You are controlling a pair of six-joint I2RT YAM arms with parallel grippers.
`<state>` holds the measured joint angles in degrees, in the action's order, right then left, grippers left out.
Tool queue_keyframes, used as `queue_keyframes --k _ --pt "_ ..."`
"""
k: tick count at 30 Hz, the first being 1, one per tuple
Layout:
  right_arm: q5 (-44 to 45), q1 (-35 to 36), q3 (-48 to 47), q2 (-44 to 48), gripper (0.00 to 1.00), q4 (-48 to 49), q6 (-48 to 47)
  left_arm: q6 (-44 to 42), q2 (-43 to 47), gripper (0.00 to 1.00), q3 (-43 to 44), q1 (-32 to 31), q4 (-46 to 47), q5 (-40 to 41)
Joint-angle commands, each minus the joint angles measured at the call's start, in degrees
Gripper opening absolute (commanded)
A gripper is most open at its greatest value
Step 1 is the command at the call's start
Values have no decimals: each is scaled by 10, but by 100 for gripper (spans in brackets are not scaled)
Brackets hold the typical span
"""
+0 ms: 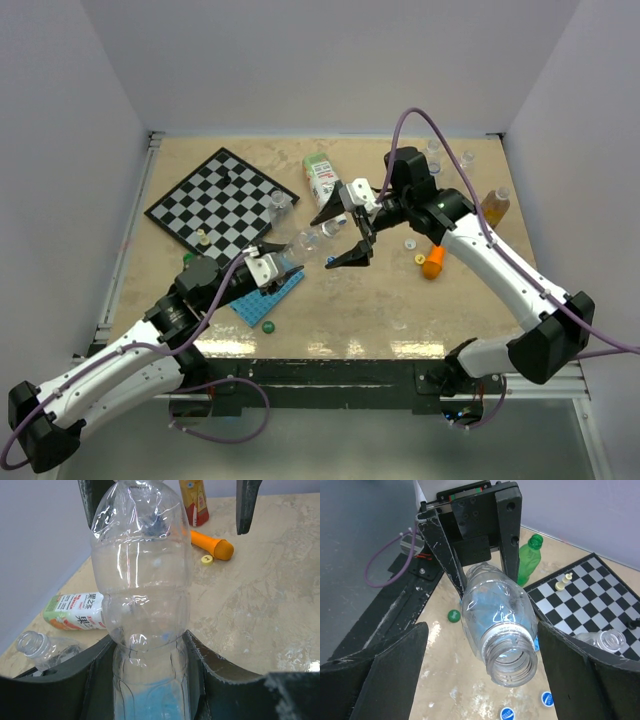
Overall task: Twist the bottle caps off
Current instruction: Place the plastic bottle at the center of the board.
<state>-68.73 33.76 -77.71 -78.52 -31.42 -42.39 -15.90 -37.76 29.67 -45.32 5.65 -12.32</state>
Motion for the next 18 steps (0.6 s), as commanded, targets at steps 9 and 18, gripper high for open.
queue_keyframes --k 9,18 --pt "-37 24 20 -3 76 87 106 44 -1 1 -13 12 91 -58" --pt "-28 34 20 -5 32 87 101 53 0 20 -13 15 95 -53"
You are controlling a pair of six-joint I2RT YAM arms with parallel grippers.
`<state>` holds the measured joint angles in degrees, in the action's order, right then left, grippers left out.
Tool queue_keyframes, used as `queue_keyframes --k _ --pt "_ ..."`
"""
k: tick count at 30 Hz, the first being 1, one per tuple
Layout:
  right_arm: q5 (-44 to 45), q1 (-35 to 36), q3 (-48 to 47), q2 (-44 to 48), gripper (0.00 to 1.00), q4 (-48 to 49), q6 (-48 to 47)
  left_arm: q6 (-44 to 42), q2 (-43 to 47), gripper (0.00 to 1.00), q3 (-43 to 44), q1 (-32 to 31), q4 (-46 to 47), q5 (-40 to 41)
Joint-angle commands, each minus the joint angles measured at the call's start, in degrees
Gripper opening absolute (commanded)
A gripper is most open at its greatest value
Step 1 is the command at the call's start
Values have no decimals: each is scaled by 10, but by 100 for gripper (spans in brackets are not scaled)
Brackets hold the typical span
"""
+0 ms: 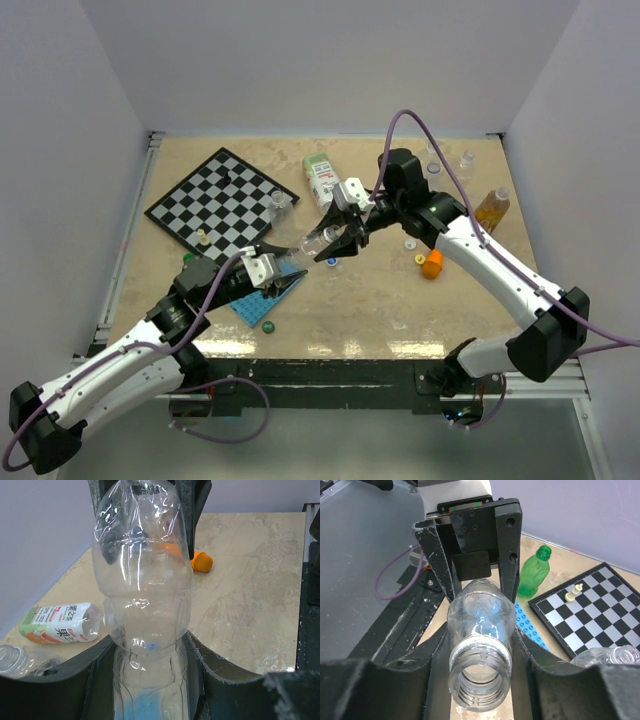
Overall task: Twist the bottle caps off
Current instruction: Place the plastic bottle at the center of the board.
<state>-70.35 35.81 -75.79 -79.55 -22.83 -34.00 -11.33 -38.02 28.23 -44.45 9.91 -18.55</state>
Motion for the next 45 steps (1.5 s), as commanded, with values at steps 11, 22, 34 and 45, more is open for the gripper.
queue_keyframes --k 11,22,34,45 --pt "55 -32 13 47 20 9 21 15 38 96 15 7 12 116" --pt "260 -50 -11 59 20 -27 7 3 88 100 36 10 -38 290" --pt "370 -25 -43 -3 20 -42 7 -7 96 100 35 18 -41 386" --pt "413 6 -65 -64 20 -27 26 -7 94 100 34 23 -40 381"
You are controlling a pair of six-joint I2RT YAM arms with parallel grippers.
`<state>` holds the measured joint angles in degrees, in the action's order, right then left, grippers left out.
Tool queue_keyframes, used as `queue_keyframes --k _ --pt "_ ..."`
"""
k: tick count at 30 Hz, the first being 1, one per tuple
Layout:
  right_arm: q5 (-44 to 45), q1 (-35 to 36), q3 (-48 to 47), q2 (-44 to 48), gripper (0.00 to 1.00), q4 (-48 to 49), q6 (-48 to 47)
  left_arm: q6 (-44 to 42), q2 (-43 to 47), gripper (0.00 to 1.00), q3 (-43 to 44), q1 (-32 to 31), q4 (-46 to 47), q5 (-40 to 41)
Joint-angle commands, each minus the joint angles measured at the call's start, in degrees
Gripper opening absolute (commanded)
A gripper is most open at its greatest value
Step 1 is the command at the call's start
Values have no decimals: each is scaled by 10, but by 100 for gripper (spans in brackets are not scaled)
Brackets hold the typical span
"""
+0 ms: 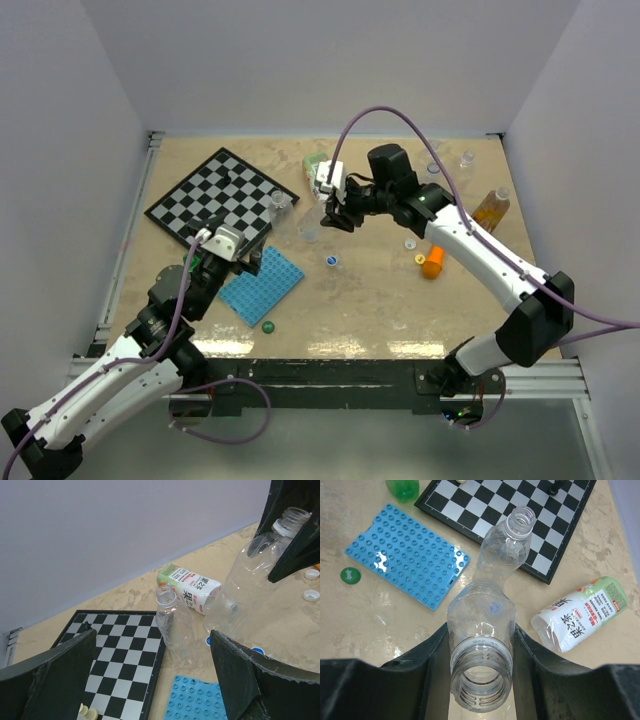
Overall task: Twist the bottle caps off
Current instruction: Place the plastic bottle at the center of the board.
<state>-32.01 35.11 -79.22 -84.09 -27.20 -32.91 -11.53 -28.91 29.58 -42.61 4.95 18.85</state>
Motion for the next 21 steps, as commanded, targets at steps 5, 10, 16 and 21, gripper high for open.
queue_keyframes --k 5,10,16,21 --pt "48 21 -35 -39 20 8 14 -5 3 100 20 7 9 9" --pt "44 29 -21 -46 22 7 11 -5 3 100 21 9 10 3" --pt "62 37 -27 -77 23 -4 17 -6 7 100 20 9 9 5" --pt "69 39 -24 -84 25 -7 21 -5 6 100 20 9 9 3"
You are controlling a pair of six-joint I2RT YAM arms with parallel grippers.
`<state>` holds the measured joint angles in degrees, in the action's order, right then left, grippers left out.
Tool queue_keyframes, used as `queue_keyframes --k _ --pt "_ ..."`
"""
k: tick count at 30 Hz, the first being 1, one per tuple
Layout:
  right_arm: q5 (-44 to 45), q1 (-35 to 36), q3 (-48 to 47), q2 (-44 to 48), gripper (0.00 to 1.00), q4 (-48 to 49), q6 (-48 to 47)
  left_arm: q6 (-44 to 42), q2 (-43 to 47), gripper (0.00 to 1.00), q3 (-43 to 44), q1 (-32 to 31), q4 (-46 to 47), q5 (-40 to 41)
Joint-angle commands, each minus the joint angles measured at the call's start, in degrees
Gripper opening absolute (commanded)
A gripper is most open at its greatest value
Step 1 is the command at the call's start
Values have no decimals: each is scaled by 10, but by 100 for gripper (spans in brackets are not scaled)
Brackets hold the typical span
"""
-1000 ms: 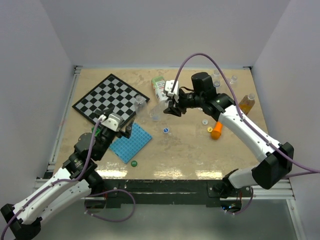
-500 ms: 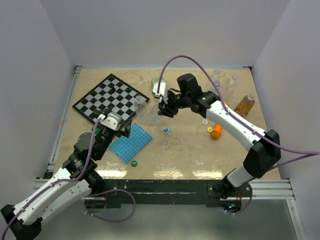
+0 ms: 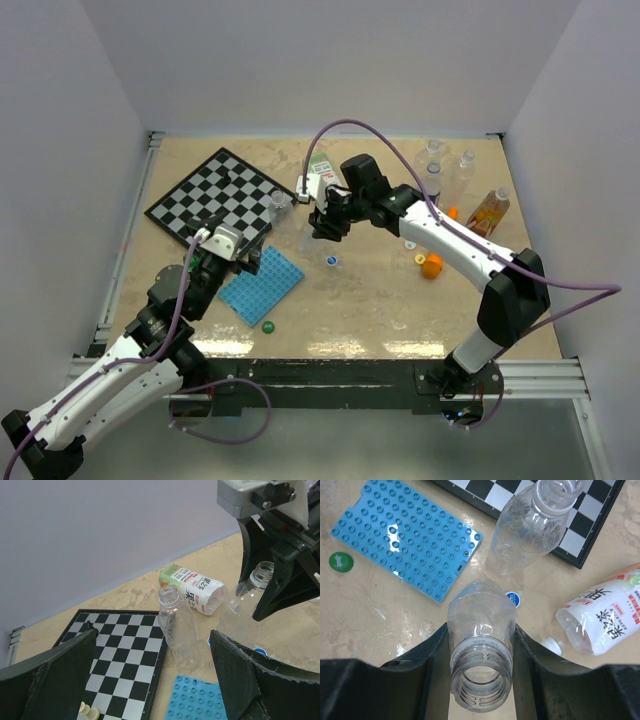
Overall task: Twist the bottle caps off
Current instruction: Place the plastic bottle at the center of the board.
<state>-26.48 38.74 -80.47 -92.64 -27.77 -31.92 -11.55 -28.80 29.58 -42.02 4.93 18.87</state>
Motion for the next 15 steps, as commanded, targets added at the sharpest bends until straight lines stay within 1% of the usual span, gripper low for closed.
queue_keyframes --k 1,13,15 --pt "15 3 -9 2 26 -1 11 -5 5 100 20 4 10 2" --pt "20 6 -19 -34 34 -4 23 -6 6 100 20 4 10 0" --pt "22 7 -21 -36 38 -4 24 -7 4 100 20 4 10 -1"
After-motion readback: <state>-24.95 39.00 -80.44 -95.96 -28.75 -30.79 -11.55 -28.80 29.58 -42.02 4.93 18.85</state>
